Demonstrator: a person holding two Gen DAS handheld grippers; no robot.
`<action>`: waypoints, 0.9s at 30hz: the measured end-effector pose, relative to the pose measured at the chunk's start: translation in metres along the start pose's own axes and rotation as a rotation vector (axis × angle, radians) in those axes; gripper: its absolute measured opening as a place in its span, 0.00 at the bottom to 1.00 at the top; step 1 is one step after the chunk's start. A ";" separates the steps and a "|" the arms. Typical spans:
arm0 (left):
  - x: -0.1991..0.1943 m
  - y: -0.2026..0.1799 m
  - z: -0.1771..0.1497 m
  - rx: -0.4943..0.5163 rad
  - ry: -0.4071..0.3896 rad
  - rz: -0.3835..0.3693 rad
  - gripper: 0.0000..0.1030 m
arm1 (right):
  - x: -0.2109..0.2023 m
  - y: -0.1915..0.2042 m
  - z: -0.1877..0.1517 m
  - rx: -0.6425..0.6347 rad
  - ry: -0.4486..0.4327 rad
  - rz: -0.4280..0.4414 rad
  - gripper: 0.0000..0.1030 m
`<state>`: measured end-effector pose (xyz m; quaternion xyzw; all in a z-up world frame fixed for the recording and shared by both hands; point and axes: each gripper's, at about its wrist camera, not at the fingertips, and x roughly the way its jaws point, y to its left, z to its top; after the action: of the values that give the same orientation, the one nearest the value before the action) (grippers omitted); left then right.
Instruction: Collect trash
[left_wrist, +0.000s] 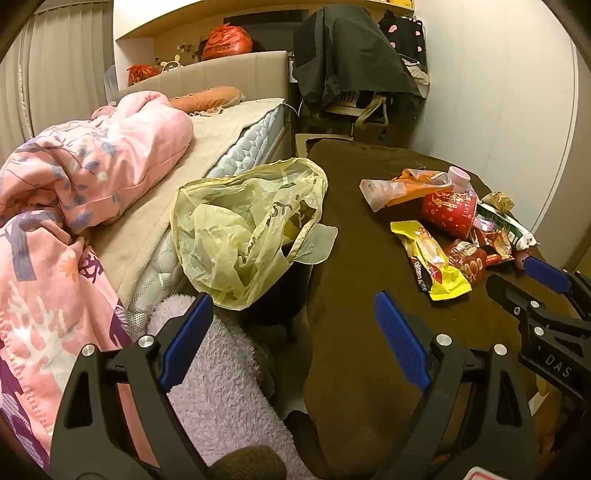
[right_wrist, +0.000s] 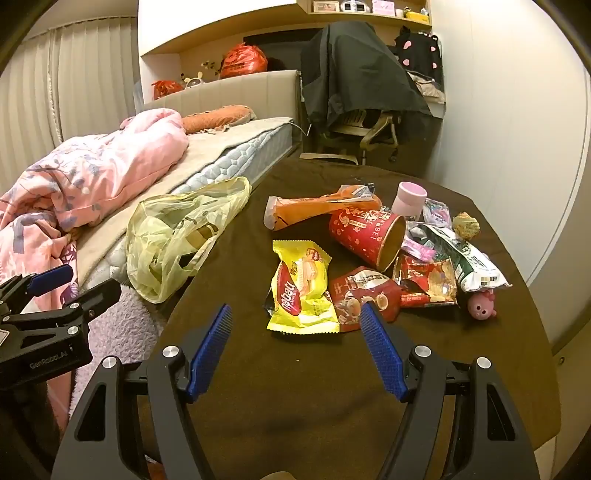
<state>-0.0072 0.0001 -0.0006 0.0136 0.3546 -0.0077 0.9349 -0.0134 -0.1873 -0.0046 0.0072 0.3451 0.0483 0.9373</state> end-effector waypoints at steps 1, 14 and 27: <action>0.001 -0.001 0.001 0.001 0.001 0.002 0.82 | -0.001 0.000 0.000 0.001 -0.001 0.000 0.66; 0.001 -0.002 0.001 0.004 0.002 0.003 0.82 | -0.002 -0.004 0.001 0.003 -0.002 0.000 0.66; -0.003 -0.005 0.007 0.007 -0.003 0.000 0.82 | -0.002 -0.006 0.000 0.008 -0.012 -0.001 0.66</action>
<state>-0.0048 -0.0053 0.0066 0.0168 0.3530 -0.0088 0.9354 -0.0145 -0.1936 -0.0038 0.0113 0.3397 0.0465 0.9393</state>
